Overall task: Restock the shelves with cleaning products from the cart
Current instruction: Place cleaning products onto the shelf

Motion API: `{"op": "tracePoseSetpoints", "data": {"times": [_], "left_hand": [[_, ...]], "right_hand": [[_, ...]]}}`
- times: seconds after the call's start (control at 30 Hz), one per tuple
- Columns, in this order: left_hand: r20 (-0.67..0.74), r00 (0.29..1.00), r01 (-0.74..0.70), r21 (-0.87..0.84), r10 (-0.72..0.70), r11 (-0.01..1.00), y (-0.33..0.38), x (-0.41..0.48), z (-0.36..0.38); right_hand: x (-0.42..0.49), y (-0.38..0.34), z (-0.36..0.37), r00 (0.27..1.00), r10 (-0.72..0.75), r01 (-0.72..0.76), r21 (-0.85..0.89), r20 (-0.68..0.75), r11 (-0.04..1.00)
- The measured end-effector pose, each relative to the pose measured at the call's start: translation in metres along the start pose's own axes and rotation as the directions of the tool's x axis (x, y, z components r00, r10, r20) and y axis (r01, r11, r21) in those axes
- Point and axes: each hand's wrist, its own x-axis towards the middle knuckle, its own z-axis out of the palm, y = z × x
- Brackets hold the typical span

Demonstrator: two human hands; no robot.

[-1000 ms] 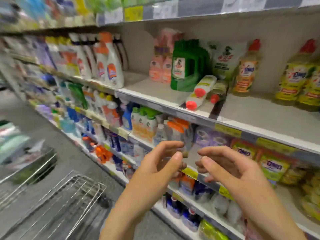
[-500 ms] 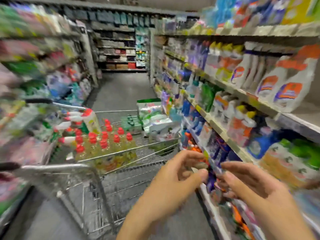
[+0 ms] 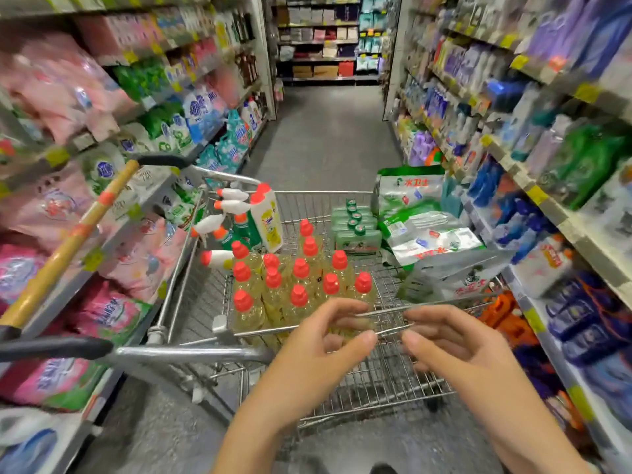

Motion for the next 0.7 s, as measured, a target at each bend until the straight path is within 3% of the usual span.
{"op": "tracePoseSetpoints", "data": {"times": [0.13, 0.37, 0.53, 0.7], "left_hand": [[-0.076, 0.996, 0.063, 0.097, -0.056, 0.993, -0.02, 0.066, -0.002], [-0.33, 0.932, 0.283, 0.399, -0.152, 0.872, -0.055, 0.164, 0.001], [-0.406, 0.898, 0.322, 0.346, -0.168, 0.882, -0.069, 0.187, -0.001], [-0.375, 0.89, 0.37, 0.266, -0.258, 0.89, -0.073, 0.201, -0.011]], "right_hand": [[0.083, 0.049, -0.007, 0.999, 0.045, -0.043, -0.14, 0.012, 0.989], [0.191, 0.128, 0.001, 0.96, 0.134, -0.007, -0.455, 0.246, 0.891], [0.217, 0.156, 0.009, 0.862, 0.23, -0.003, -0.451, 0.451, 0.893], [0.217, 0.159, 0.009, 0.866, 0.238, -0.034, -0.423, 0.44, 0.905]]}}
